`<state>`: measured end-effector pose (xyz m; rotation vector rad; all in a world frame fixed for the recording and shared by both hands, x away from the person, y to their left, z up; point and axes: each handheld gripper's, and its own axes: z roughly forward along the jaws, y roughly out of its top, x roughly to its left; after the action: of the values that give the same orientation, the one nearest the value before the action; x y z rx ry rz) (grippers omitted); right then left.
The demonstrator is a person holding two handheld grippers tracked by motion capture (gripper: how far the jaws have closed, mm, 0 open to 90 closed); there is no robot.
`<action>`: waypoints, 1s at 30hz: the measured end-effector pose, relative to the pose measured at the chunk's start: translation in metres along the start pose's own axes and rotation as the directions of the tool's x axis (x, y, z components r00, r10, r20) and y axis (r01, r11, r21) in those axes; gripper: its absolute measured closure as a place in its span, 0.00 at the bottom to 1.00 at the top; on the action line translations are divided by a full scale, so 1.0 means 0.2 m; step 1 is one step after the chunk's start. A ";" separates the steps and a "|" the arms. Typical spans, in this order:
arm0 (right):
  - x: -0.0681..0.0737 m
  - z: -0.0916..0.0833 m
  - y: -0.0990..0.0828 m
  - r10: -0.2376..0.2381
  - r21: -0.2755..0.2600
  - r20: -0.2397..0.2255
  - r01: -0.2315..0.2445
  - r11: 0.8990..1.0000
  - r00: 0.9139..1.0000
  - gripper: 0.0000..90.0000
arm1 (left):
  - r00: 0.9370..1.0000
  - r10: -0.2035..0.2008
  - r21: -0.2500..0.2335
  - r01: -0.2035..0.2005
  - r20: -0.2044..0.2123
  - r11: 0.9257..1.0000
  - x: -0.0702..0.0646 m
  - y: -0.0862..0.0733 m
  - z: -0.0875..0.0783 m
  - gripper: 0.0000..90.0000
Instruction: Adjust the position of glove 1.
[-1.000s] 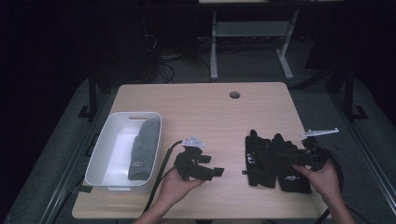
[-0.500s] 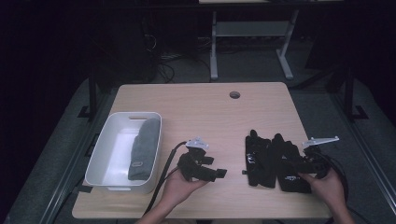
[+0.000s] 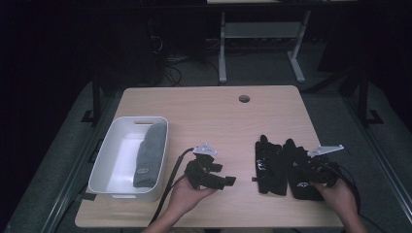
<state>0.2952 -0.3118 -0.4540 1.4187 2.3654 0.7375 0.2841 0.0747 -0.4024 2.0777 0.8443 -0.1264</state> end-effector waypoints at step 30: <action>0.06 -0.18 0.21 0.077 -0.078 -0.094 -0.085 0.993 0.993 0.97 | 1.000 -0.001 -0.008 0.001 -0.001 1.000 0.01 -0.01 -0.03 0.31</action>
<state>0.3017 -0.2958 -0.4003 1.4843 2.3271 0.9283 0.2821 0.0815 -0.4003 2.0696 0.8457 -0.1221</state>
